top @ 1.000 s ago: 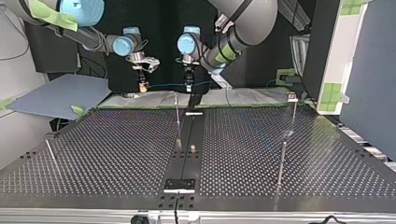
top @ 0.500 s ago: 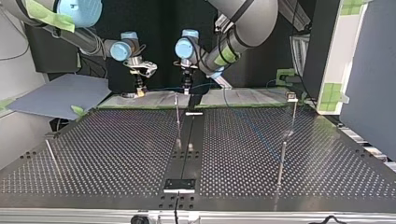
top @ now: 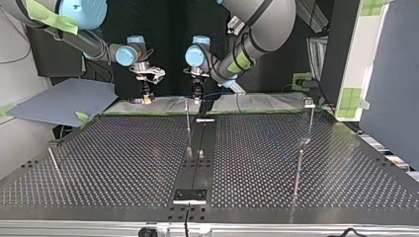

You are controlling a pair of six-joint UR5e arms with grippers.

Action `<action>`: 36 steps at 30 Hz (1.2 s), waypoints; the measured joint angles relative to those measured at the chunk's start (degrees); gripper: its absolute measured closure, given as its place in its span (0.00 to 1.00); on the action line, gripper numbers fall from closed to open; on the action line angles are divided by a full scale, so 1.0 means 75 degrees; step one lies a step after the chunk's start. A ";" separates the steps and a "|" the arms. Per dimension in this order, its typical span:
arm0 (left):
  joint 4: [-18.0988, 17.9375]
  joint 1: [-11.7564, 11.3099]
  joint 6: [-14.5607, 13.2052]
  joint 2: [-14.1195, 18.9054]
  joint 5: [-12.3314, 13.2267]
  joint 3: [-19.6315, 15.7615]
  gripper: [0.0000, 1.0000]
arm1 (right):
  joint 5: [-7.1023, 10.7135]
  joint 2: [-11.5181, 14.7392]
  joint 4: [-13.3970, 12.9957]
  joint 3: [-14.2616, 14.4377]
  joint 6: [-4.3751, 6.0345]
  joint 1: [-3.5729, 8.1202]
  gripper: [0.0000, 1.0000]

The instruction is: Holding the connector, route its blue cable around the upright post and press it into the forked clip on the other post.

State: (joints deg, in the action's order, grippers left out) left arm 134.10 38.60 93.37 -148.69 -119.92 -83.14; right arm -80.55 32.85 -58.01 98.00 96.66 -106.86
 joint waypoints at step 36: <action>0.1322 -0.0436 0.0281 -0.0489 0.0354 0.1105 1.00 | 0.0004 0.0000 0.0239 -0.0264 -0.0054 0.0038 1.00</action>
State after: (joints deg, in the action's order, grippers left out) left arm 144.01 35.32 95.48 -152.36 -117.27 -74.85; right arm -80.51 32.85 -56.21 96.02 96.26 -106.57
